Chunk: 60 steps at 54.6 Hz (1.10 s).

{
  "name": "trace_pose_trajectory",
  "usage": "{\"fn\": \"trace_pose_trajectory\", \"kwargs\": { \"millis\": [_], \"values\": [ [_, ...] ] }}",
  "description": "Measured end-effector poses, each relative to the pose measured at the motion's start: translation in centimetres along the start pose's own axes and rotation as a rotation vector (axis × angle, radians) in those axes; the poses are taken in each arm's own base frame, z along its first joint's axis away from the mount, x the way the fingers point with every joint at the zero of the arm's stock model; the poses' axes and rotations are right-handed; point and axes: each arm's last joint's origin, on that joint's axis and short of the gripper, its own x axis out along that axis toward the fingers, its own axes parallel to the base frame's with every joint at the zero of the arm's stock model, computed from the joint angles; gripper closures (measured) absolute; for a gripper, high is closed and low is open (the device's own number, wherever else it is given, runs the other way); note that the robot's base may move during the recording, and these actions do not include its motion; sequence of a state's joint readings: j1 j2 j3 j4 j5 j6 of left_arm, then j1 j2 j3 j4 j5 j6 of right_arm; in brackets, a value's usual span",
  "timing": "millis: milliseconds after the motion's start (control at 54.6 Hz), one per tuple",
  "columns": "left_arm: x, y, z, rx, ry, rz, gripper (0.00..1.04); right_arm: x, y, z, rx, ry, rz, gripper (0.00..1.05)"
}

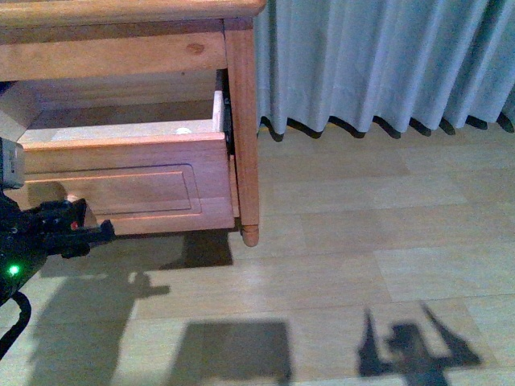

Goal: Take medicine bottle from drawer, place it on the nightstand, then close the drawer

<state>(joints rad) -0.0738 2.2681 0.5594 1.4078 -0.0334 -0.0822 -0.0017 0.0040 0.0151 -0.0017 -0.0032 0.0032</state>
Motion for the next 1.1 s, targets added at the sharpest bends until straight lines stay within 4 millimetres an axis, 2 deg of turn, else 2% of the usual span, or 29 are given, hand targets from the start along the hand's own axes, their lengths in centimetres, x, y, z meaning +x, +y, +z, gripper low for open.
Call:
{"fn": "trace_pose_trajectory", "kwargs": {
  "millis": [165,385,440,476,586,898,1026,1099],
  "values": [
    [0.0,0.0,-0.1,-0.001,0.008,-0.002,0.55,0.0,0.0,0.0,0.0,0.0,0.0,0.07],
    [-0.1,0.0,-0.1,-0.001,0.011,-0.008,0.19,0.0,0.0,0.0,0.0,0.0,0.0,0.07],
    [-1.6,0.2,-0.1,-0.019,0.05,-0.035,0.12,0.0,0.0,0.0,0.0,0.0,0.0,0.07],
    [-4.6,0.6,-0.1,-0.029,0.127,-0.042,0.06,0.0,0.0,0.0,0.0,0.0,0.0,0.07],
    [-11.6,1.3,0.8,-0.05,0.23,-0.028,0.07,0.0,0.0,0.0,0.0,0.0,-0.002,0.07],
    [-16.8,2.0,9.0,-0.078,0.078,-0.096,0.06,0.0,0.0,0.0,0.0,0.0,0.0,0.07],
    [-21.0,2.5,12.3,-0.108,-0.021,-0.18,0.06,0.0,0.0,0.0,0.0,0.0,0.0,0.07],
    [-22.8,2.7,13.2,-0.097,-0.09,-0.167,0.09,0.0,0.0,0.0,0.0,0.0,0.0,0.07]
  ]
}}
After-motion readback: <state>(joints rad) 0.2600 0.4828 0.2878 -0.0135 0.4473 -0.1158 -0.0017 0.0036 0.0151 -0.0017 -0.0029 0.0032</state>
